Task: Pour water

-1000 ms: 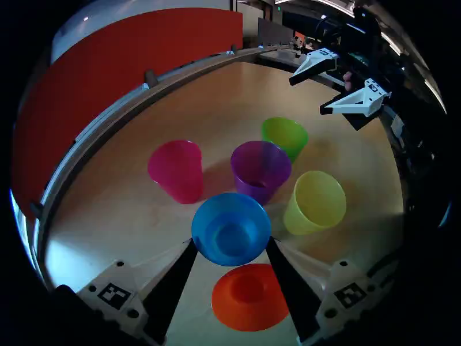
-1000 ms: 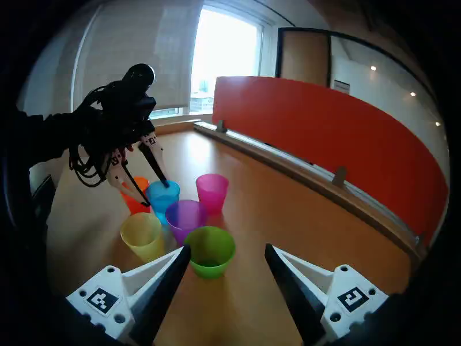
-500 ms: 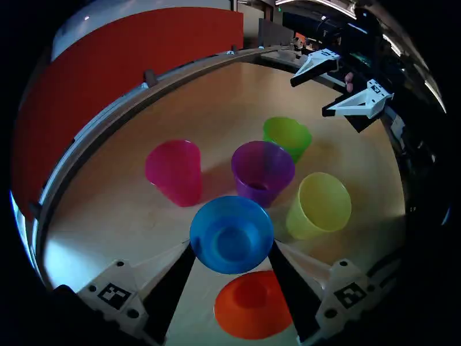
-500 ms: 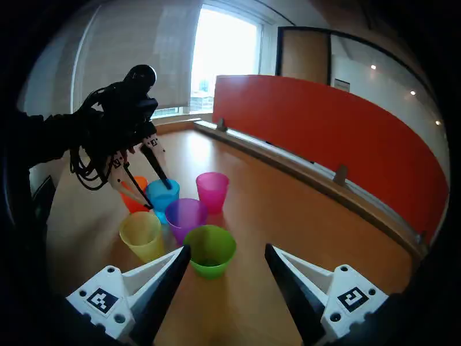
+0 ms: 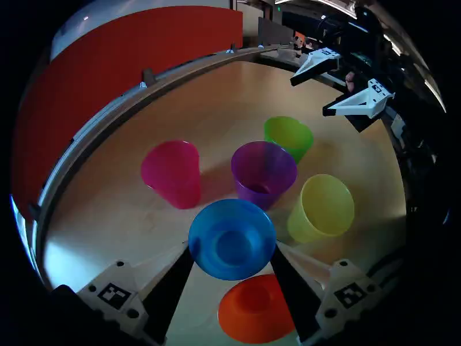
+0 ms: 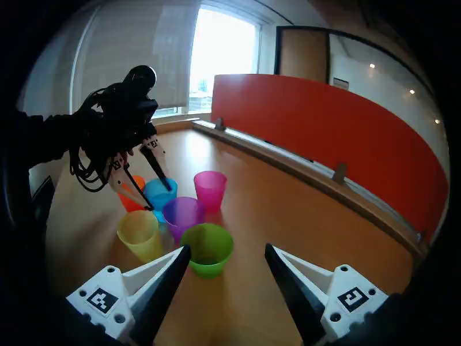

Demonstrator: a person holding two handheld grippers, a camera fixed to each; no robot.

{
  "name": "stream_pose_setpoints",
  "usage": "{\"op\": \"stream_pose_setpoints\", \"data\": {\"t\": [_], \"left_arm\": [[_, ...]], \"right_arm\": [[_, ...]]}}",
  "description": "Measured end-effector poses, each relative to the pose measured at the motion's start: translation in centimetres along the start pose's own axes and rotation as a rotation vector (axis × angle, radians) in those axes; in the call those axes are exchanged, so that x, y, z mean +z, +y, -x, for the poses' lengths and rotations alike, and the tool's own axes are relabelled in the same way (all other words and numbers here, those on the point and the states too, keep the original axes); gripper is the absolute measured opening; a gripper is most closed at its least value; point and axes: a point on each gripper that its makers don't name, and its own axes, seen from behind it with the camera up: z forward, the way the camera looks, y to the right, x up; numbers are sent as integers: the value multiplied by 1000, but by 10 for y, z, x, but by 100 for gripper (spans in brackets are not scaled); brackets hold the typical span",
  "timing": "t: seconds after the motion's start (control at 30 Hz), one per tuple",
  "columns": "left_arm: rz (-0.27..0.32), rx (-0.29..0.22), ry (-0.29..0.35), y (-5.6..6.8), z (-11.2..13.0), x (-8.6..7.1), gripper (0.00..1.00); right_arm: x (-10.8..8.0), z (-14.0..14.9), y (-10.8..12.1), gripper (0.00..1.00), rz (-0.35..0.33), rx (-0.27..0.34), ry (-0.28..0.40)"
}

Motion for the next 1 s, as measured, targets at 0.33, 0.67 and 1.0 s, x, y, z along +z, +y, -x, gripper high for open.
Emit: {"op": "stream_pose_setpoints", "data": {"t": [0.33,0.67,1.0], "left_arm": [[-3,12,0,0,0,1,86],[-2,-4,12,0,0,0,85],[4,-15,31,0,-5,-4,84]], "right_arm": [[0,0,0,100,-1,0,0],[-1,0,-1,100,0,-1,0],[0,3,-2,100,-5,-1,-8]]}}
